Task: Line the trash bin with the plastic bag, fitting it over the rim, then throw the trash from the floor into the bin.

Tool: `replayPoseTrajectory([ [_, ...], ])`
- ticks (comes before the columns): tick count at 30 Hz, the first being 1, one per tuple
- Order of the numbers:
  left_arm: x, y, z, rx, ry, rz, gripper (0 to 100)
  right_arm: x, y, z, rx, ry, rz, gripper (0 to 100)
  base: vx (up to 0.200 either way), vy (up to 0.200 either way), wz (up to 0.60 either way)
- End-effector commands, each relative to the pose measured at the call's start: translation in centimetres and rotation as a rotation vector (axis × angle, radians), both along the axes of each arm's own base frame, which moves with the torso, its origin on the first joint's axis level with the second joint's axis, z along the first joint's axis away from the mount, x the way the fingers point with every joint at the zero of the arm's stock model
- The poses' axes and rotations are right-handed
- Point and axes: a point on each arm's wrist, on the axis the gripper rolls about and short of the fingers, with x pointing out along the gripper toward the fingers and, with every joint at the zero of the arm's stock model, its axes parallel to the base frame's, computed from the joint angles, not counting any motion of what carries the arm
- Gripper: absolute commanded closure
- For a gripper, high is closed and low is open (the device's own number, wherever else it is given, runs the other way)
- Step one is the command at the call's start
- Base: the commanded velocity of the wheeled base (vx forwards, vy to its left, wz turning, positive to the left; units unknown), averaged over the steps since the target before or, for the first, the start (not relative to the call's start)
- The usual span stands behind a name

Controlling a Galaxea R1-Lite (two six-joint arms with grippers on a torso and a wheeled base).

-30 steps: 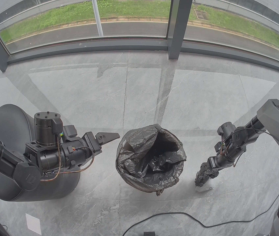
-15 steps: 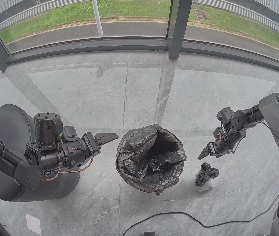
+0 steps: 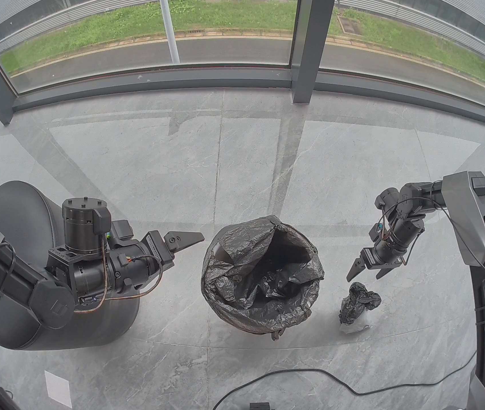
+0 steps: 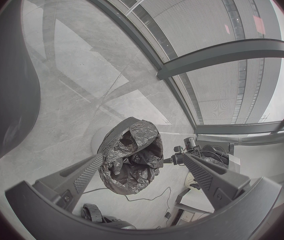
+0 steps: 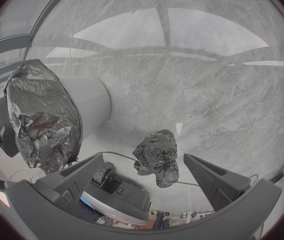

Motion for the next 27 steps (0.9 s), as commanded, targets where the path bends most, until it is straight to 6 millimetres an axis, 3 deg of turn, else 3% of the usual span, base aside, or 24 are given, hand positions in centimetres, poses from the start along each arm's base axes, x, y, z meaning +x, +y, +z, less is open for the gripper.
replayPoseTrajectory([
  [1,0.2,0.0,-0.6,0.005,0.015,0.001,0,0.1,-0.1,-1.7,-0.004,0.048,0.011,0,0.000,0.000,0.00],
  [7,0.3,-0.1,-0.8,0.006,0.019,0.001,0,-0.6,-0.2,-1.8,-0.013,0.131,0.073,0,0.000,0.000,0.00],
  [10,0.4,-0.1,-1.0,0.009,0.024,0.003,0,-1.2,-0.2,-2.8,-0.016,0.219,0.075,0,0.000,0.000,0.00],
  [14,0.5,-0.1,-1.1,0.010,0.026,0.003,0,-2.0,-0.1,-5.6,-0.024,0.353,0.078,0,0.000,0.000,0.00],
  [27,0.6,-0.2,-1.3,0.012,0.031,0.004,0,-3.5,0.4,-8.8,-0.043,0.538,0.098,0,0.000,0.000,0.00],
])
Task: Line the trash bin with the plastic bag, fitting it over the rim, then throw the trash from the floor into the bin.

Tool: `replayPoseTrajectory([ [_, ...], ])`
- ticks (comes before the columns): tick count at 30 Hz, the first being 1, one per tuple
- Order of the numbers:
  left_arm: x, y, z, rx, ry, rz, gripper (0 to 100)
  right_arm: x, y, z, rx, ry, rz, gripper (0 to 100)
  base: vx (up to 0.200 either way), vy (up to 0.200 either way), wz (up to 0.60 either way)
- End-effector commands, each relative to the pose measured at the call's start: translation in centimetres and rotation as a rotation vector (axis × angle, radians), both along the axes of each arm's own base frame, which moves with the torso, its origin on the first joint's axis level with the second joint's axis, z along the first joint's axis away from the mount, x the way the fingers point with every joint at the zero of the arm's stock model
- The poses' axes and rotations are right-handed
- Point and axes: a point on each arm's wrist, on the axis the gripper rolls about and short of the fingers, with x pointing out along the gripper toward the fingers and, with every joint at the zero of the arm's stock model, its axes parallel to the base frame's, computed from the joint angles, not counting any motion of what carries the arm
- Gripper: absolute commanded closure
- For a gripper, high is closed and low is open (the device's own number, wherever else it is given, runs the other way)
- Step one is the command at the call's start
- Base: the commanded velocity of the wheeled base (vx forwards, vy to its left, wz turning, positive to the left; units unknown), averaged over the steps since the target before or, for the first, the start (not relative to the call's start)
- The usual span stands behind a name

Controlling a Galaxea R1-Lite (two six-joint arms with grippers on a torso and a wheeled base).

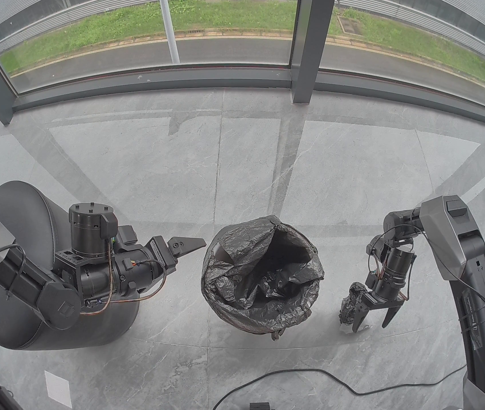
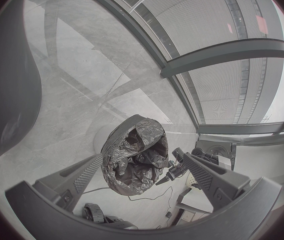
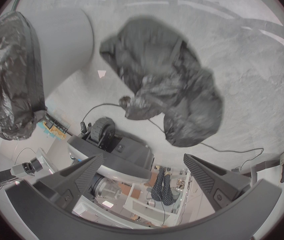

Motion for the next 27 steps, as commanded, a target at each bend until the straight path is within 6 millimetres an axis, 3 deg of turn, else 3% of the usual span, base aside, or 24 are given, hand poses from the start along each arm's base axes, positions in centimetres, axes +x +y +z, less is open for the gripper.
replayPoseTrajectory([
  [1,0.1,0.0,-0.1,0.001,0.004,0.000,0,-0.3,0.0,-1.9,-0.006,0.052,0.003,0,0.000,0.000,0.00],
  [18,0.2,-0.1,-0.6,0.008,0.018,0.003,0,-2.4,-0.3,-7.9,-0.086,0.285,-0.038,0,0.000,0.000,0.00],
  [27,0.3,-0.2,-1.0,0.012,0.026,0.003,0,-3.5,-0.9,-7.8,-0.096,0.422,-0.057,0,0.000,0.000,0.00],
])
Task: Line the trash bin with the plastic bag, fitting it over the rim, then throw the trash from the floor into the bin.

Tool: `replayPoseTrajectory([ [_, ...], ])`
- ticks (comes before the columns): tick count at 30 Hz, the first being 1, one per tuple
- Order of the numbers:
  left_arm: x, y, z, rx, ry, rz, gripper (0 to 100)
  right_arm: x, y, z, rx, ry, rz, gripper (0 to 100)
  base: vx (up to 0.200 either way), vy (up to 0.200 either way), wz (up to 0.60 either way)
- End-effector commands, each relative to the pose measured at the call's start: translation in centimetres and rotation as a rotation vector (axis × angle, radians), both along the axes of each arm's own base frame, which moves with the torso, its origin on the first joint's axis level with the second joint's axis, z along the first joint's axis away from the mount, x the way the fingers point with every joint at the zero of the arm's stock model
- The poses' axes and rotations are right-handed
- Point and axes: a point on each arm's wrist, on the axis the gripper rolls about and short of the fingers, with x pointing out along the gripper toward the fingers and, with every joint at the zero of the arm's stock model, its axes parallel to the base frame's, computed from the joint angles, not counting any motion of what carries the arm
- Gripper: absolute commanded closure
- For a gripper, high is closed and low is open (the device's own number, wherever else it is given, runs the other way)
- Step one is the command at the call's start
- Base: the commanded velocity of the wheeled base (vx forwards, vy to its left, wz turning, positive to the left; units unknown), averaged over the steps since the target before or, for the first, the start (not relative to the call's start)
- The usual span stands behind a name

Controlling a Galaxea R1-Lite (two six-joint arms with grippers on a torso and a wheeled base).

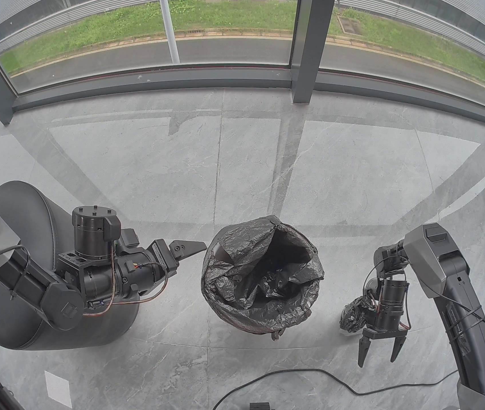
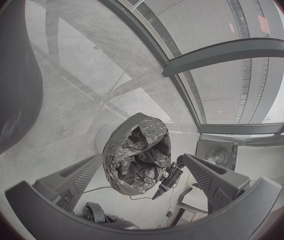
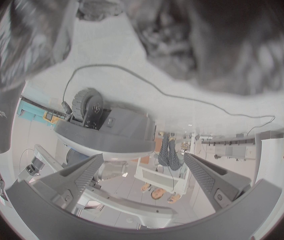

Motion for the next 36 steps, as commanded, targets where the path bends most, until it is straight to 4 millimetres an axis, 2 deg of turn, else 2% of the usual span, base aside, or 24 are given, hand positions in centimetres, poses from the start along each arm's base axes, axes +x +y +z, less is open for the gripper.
replayPoseTrajectory([
  [1,0.1,-0.1,-0.4,0.004,0.011,0.001,0,-0.3,-0.4,-0.6,-0.002,0.029,-0.014,0,0.000,0.000,0.00],
  [7,0.1,-0.1,-0.4,0.004,0.011,-0.001,0,0.1,-0.9,-0.6,-0.006,-0.012,-0.027,0,0.000,0.000,0.00],
  [13,0.2,-0.1,-0.7,0.009,0.018,0.000,0,2.5,-0.9,-1.7,-0.018,-0.270,-0.090,0,0.000,0.000,0.00],
  [15,0.3,-0.2,-0.8,0.011,0.022,0.000,0,4.0,-0.9,-0.6,-0.007,-0.409,-0.108,0,0.000,0.000,0.00],
  [18,0.3,-0.2,-0.8,0.011,0.022,0.000,0,4.4,-1.1,0.4,0.009,-0.448,-0.117,0,0.000,0.000,0.00],
  [20,0.3,-0.2,-0.9,0.011,0.024,0.000,0,4.7,-1.3,1.9,0.027,-0.471,-0.131,0,0.000,0.000,0.00],
  [24,0.3,-0.2,-1.1,0.015,0.030,-0.001,0,4.7,-2.4,6.2,0.108,-0.469,-0.206,0,0.000,0.000,0.00],
  [25,0.3,-0.2,-1.1,0.014,0.031,0.000,0,4.7,-2.4,6.4,0.112,-0.470,-0.211,0,0.000,0.000,0.00],
  [26,0.3,-0.2,-1.1,0.015,0.030,-0.001,0,4.2,-2.5,8.4,0.162,-0.445,-0.239,0,0.000,0.000,0.00],
  [27,0.3,-0.2,-1.1,0.015,0.030,-0.001,0,3.9,-2.7,9.5,0.178,-0.423,-0.257,0,0.000,0.000,0.00],
  [29,0.3,-0.2,-1.1,0.015,0.030,-0.002,0,3.7,-2.9,10.2,0.186,-0.417,-0.267,0,0.000,0.000,0.00],
  [30,0.3,-0.2,-1.1,0.015,0.030,-0.001,0,3.2,-3.5,12.6,0.204,-0.416,-0.284,0,0.000,0.000,0.00],
  [33,0.3,-0.2,-1.1,0.015,0.030,-0.002,0,3.0,-3.9,14.1,0.225,-0.446,-0.242,0,0.000,0.000,0.00],
  [36,0.3,-0.2,-1.1,0.015,0.030,-0.002,0,2.9,-3.7,14.3,0.230,-0.449,-0.226,0,0.000,0.000,0.00],
])
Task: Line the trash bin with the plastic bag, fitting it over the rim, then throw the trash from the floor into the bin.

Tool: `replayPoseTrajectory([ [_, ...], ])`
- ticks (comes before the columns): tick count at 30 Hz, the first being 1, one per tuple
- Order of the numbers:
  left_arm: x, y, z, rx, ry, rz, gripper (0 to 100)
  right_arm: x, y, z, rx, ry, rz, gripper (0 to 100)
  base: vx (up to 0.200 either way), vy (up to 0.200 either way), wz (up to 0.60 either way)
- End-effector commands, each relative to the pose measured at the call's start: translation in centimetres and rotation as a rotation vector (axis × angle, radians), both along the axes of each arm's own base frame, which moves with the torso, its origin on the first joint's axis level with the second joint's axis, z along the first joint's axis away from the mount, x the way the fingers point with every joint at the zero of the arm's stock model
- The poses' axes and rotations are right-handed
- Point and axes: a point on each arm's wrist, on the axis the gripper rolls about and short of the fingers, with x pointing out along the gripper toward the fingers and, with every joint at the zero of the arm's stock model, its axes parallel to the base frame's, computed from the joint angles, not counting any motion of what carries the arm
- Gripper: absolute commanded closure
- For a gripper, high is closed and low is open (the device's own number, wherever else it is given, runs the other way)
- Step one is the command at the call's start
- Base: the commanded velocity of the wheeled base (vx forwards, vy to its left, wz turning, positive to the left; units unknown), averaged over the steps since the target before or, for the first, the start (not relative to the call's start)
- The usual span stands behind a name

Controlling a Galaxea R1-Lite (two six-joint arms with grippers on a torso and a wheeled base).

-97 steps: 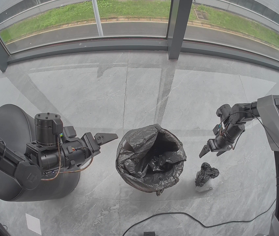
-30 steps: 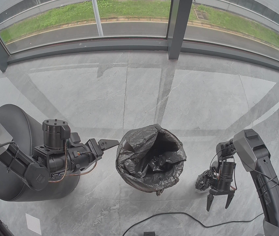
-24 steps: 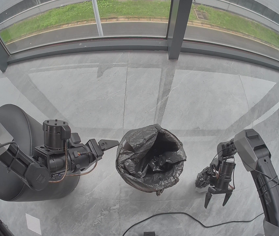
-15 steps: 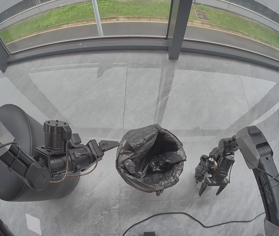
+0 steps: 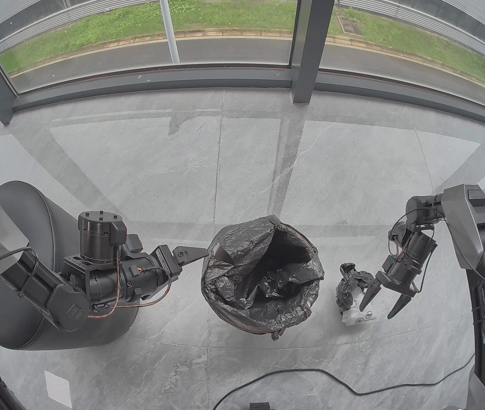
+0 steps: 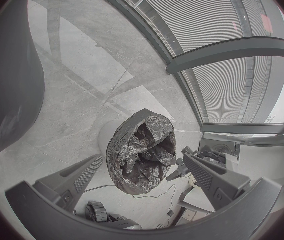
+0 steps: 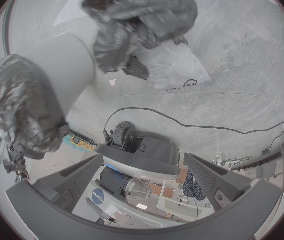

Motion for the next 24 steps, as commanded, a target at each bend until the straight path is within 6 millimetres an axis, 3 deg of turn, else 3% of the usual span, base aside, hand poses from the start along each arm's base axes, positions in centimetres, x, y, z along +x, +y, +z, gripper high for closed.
replayPoseTrajectory([
  [1,0.0,0.0,-0.1,0.001,0.001,-0.001,0,-0.2,-0.4,3.5,0.006,-0.076,0.010,0,0.000,0.000,0.00],
  [4,0.0,0.0,-0.2,0.002,0.006,-0.001,0,0.0,1.0,2.3,0.016,-0.085,0.083,0,0.000,0.000,0.00],
  [9,0.1,0.0,-0.3,0.004,0.008,0.002,0,2.0,2.5,-3.9,-0.159,-0.201,0.175,0,0.000,0.000,0.00],
  [12,0.1,0.0,-0.3,0.004,0.008,0.002,0,2.6,3.0,-6.2,-0.264,-0.237,0.208,0,0.000,0.000,0.00],
  [16,0.1,0.0,-0.5,0.006,0.014,0.002,0,2.5,3.2,-8.1,-0.249,-0.225,0.213,0,0.000,0.000,0.00],
  [24,0.4,-0.2,-1.1,0.012,0.028,-0.001,0,3.9,1.8,-8.1,-0.257,-0.350,0.151,0,0.000,0.000,0.00],
])
